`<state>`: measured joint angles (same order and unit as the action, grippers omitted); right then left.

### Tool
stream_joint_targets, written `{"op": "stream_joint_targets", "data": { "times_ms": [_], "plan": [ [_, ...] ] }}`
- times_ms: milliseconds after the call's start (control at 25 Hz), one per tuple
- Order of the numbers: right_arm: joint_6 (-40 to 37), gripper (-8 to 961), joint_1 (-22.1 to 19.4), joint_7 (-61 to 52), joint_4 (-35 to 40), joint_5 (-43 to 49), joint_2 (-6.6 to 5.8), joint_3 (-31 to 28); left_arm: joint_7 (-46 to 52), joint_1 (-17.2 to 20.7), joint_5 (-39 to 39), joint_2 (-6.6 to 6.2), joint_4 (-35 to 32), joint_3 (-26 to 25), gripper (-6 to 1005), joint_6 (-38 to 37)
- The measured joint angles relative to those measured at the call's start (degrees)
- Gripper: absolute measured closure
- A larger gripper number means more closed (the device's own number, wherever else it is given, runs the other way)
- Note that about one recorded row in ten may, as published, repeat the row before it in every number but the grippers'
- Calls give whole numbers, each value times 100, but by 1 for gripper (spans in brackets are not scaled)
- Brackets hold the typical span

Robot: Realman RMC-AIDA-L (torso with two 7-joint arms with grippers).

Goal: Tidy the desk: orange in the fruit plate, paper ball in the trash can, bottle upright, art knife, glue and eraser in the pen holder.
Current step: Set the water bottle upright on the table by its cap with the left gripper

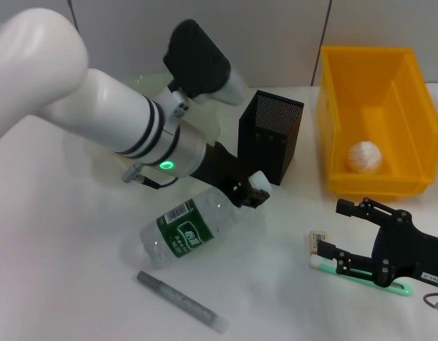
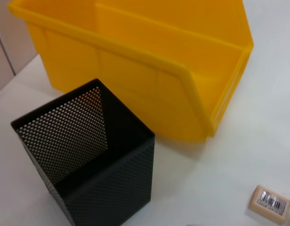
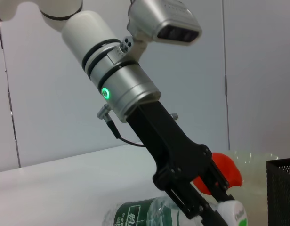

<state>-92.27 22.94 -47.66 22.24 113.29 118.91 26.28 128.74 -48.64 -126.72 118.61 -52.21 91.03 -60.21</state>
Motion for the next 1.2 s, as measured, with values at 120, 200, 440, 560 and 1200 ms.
{"op": "stream_joint_targets", "data": {
  "times_ms": [120,200,440,560,1200],
  "plan": [
    [-2,176,0,-6,0,-1,0,0,-38,125,0,-7,-242,-219,555,-156],
    [-8,176,0,-7,0,-1,0,0,-83,229,1,-15,-449,-462,555,-343],
    [-12,178,12,-7,0,-1,0,0,-187,292,22,-22,-535,-837,555,-649],
    [-11,178,31,-7,0,-1,0,0,-237,340,46,-23,-605,-1041,555,-770],
    [-1,182,83,-75,0,0,0,0,-426,530,109,-22,-998,-1653,555,-1217]
  ]
}}
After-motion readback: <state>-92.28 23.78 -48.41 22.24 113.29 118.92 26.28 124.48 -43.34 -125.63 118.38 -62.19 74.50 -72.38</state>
